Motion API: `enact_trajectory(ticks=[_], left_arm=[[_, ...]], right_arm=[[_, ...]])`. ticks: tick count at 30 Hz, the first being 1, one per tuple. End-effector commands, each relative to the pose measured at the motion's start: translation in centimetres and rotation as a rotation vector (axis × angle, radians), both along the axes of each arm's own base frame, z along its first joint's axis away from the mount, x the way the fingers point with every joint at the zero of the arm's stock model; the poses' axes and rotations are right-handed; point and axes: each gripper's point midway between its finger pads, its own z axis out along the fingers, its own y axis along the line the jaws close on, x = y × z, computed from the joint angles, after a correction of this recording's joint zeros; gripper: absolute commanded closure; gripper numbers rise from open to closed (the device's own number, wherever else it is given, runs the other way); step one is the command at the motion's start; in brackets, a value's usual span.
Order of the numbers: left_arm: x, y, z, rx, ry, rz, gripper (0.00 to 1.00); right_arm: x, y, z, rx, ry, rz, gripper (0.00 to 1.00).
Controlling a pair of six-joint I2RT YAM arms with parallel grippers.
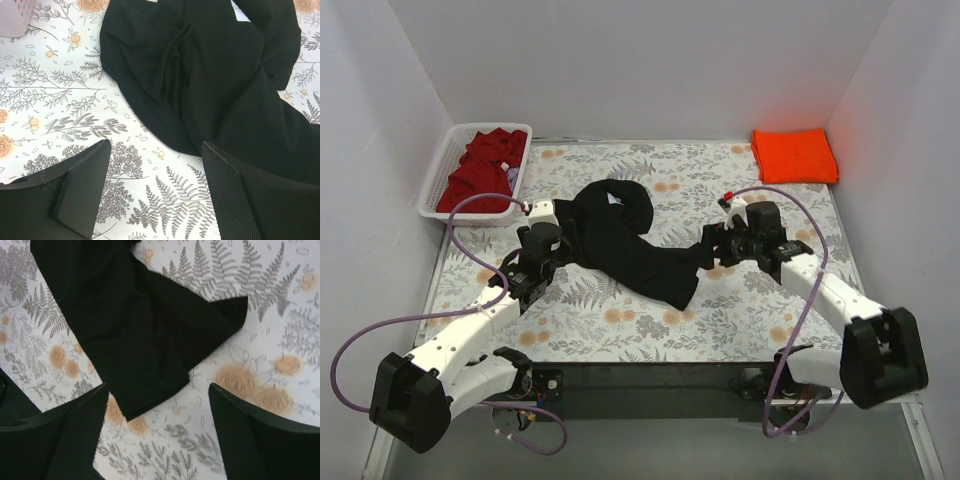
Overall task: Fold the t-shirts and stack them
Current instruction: Move the tshirt to the center of the board, then flatten the tshirt out
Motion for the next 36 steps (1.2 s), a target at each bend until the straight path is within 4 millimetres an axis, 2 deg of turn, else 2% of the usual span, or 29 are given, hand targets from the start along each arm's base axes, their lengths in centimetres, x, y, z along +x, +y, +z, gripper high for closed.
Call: enact_trajectory(ticks=[1,2,3,4,5,6,7,8,10,11,14,17,19,20,21,22,27,29,30,33,34,35,36], left_arm=[[0.5,0.1,1.0,-0.009,-0.026,0.013,0.28],[0.5,0.2,0.8,-0.003,-0.024,0.019,0.28],[0.4,0.3,0.7,0.001,-0.018,0.02,0.28],[0.4,0.4,0.7,0.001,-0.017,0.026,0.28],[0.4,0.6,0.7,0.007,-0.018,0.033,0.28],[0.4,0.7,0.6,0.009,-0.016,0.038,0.28],[0.4,0.7,0.7,0.01,-0.018,0.039,0.28],[0.4,0.9,0.7,0.012,-0.022,0.047,0.28],[0.4,0.9,0.8,0.014,-0.022,0.048,0.28],[0.4,0.8,0.7,0.013,-0.021,0.047,0.28],[0.3,0.8,0.6,0.011,-0.015,0.043,0.28],[0.3,0.8,0.5,0.007,-0.013,0.042,0.28],[0.3,0.7,0.5,0.006,-0.013,0.039,0.28],[0.3,0.7,0.6,0.005,-0.013,0.037,0.28],[0.2,0.6,0.5,0.006,-0.01,0.034,0.28],[0.3,0.5,0.6,0.002,-0.011,0.031,0.28],[0.2,0.3,0.4,-0.006,-0.005,0.021,0.28],[0.2,0.3,0.4,-0.005,-0.004,0.021,0.28],[0.2,0.3,0.6,-0.005,-0.008,0.021,0.28],[0.2,0.6,0.7,-0.003,-0.017,0.034,0.28],[0.1,0.7,1.0,-0.007,-0.026,0.038,0.28],[0.1,0.9,1.1,-0.004,-0.031,0.046,0.28],[0.1,1.0,1.2,-0.004,-0.036,0.05,0.28]], right_arm=[[5.4,3.2,3.8,0.119,-0.13,0.016,0.2],[6.2,3.8,2.2,0.118,-0.085,0.023,0.23],[7.2,4.3,2.2,0.131,-0.092,0.028,0.24],[8.5,5.0,3.1,0.149,-0.114,0.033,0.27],[9.3,5.6,1.5,0.152,-0.066,0.031,0.27],[10.0,6.1,1.4,0.159,-0.062,0.034,0.28],[11.5,6.9,2.4,0.175,-0.095,0.036,0.28],[12.4,7.5,0.9,0.169,-0.062,0.035,0.28],[13.7,8.6,0.4,0.17,-0.059,0.046,0.28],[15.3,9.4,0.0,0.173,-0.053,0.04,0.28],[17.6,10.9,-1.4,0.176,-0.038,0.037,0.32],[19.4,12.2,-2.8,0.176,-0.028,0.031,0.32],[19.7,13.1,-3.5,0.183,-0.011,0.038,0.32],[19.8,13.6,-4.6,0.183,0.009,0.045,0.32],[20.2,14.4,-4.4,0.188,0.001,0.054,0.32],[20.3,14.7,-5.5,0.184,0.02,0.047,0.32],[20.7,16.6,-7.0,0.199,0.042,0.039,0.35],[20.6,17.6,-7.4,0.209,0.052,0.043,0.41],[20.7,17.9,-7.4,0.208,0.047,0.045,0.53],[21.7,18.2,-6.2,0.204,0.0,0.041,0.77],[22.2,18.0,-4.4,0.206,-0.036,0.036,0.93],[22.5,17.6,-3.3,0.202,-0.063,0.035,0.99],[22.5,17.4,-1.8,0.206,-0.085,0.037,0.99]])
